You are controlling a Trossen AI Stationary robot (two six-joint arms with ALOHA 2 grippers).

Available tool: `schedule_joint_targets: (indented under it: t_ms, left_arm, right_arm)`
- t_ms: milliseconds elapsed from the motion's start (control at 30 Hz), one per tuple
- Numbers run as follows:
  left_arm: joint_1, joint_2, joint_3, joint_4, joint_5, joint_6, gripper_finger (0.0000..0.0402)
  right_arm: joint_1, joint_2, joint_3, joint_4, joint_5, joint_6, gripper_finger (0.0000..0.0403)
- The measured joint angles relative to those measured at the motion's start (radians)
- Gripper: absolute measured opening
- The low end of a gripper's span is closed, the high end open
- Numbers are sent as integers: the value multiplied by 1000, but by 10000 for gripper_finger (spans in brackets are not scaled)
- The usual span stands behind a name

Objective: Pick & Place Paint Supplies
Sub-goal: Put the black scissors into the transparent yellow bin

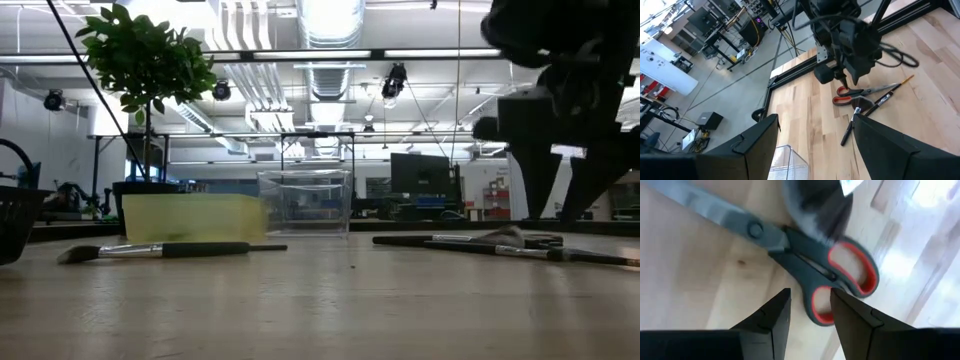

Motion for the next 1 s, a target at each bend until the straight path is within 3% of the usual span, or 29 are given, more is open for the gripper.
schedule_joint_targets:
  t_ms: [467, 867, 1000]
  left_arm:
    - [0, 0, -1, -2, 12, 0, 261]
    - [0, 0, -1, -3, 18, -1, 262]
    - [0, 0, -1, -2, 19, -3, 262]
  right_arm:
    - [-147, 0, -63, 50, -125, -15, 137]
    - [-153, -9, -154, 170, -197, 51, 136]
    - [-153, -9, -162, 186, -217, 90, 115]
